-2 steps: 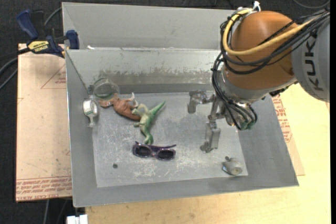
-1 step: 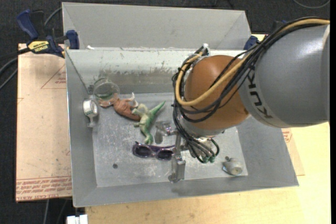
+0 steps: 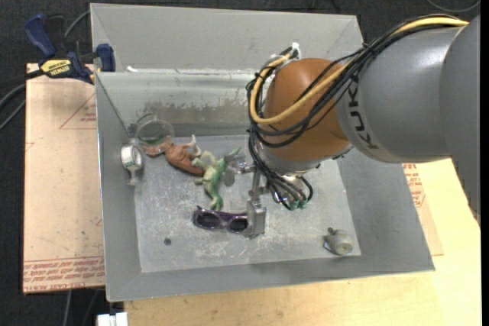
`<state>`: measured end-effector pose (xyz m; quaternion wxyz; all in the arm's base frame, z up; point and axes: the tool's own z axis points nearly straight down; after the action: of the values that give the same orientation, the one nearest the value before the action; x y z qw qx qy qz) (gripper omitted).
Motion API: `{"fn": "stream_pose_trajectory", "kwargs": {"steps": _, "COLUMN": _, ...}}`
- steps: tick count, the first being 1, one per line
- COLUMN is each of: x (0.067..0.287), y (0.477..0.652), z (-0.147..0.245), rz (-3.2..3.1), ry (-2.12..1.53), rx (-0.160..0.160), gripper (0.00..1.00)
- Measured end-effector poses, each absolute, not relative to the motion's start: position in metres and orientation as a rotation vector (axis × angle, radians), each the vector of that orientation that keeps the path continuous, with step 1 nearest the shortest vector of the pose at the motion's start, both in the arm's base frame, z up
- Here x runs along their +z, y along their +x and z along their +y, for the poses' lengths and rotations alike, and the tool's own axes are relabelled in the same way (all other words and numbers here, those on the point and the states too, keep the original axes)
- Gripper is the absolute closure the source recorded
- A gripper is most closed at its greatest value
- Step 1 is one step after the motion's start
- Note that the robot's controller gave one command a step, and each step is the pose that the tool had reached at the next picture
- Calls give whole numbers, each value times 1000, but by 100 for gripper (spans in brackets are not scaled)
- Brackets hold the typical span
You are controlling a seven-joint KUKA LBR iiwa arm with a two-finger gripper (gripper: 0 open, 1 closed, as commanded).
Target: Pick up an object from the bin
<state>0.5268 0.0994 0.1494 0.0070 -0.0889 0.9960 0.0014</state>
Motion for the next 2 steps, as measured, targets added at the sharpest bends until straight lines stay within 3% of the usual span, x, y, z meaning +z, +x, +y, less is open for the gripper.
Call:
{"fn": "stream_pose_trajectory", "kwargs": {"steps": 1, "x": 82, "y": 535, "z": 117, "rz": 3073, "ry": -604, "rx": 9, "gripper": 0}}
{"fn": "stream_pose_trajectory", "kwargs": {"steps": 2, "x": 68, "y": 527, "z": 119, "rz": 3031, "ry": -765, "rx": 4, "gripper": 100}}
